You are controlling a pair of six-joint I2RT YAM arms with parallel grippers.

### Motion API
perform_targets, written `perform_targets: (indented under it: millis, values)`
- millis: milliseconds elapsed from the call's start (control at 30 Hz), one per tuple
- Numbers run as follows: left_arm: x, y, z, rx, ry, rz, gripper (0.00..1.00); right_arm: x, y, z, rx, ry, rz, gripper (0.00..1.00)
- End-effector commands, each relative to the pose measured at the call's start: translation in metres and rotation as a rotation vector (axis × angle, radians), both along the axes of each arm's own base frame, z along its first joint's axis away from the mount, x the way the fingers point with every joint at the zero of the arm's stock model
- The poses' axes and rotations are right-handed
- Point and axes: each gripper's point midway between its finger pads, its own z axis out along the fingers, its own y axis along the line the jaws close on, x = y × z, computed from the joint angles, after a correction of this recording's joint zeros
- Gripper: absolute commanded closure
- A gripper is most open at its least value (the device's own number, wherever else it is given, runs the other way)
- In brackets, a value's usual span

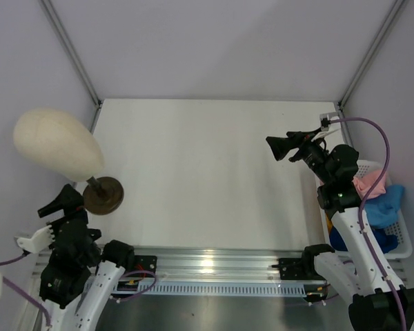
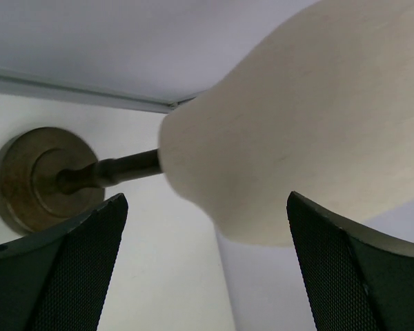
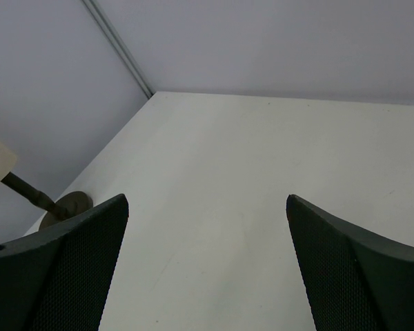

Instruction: Stack the hats

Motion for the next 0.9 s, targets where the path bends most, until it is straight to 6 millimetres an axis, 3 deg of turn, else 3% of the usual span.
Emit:
perform_targets:
  millis: [0, 33, 167, 300, 433, 467, 567, 733, 767, 800, 867]
  values:
    - [0.008, -0.002, 0.041, 0.133, 0.078, -0.036, 0.00, 0.002, 0.010, 0.009, -0.004, -0.061, 0.029, 0.01]
    - [0.006, -0.002, 0.052, 0.129, 0.067, -0.037, 0.01, 0.003, 0.012, 0.010, -0.004, -0.065, 0.035, 0.01]
    - [0.007, 0.004, 0.057, 0.174, 0.147, 0.013, 0.01, 0.000, 0.018, 0.011, -0.027, -0.077, 0.050, 0.01]
    - [0.013, 0.003, 0.082, 0.231, 0.105, 0.001, 0.00, 0.000, 0.022, 0.012, -0.018, -0.074, 0.067, 0.01]
    - [0.014, 0.000, 0.115, 0.283, 0.070, -0.030, 0.00, 0.002, 0.030, 0.007, -0.005, -0.051, 0.105, 0.01]
    - [0.014, 0.000, 0.133, 0.282, 0.062, -0.034, 0.00, 0.003, 0.033, 0.004, -0.004, -0.038, 0.117, 0.01]
    - [0.023, -0.002, 0.138, 0.299, 0.139, -0.033, 0.01, 0.003, 0.041, 0.001, -0.001, -0.014, 0.156, 0.00]
    - [0.005, 0.014, 0.128, 0.282, 0.147, 0.071, 0.01, -0.001, 0.048, 0.001, -0.009, -0.008, 0.184, 0.01]
    - [0.001, 0.017, 0.134, 0.294, 0.123, 0.087, 0.01, -0.003, 0.050, 0.001, -0.008, -0.008, 0.192, 0.01]
    - [0.001, 0.018, 0.125, 0.308, 0.130, 0.092, 0.01, -0.003, 0.052, 0.002, -0.006, -0.011, 0.197, 0.01]
    - [0.000, 0.019, 0.136, 0.330, 0.091, 0.105, 0.00, -0.005, 0.056, 0.006, 0.006, -0.011, 0.210, 0.01]
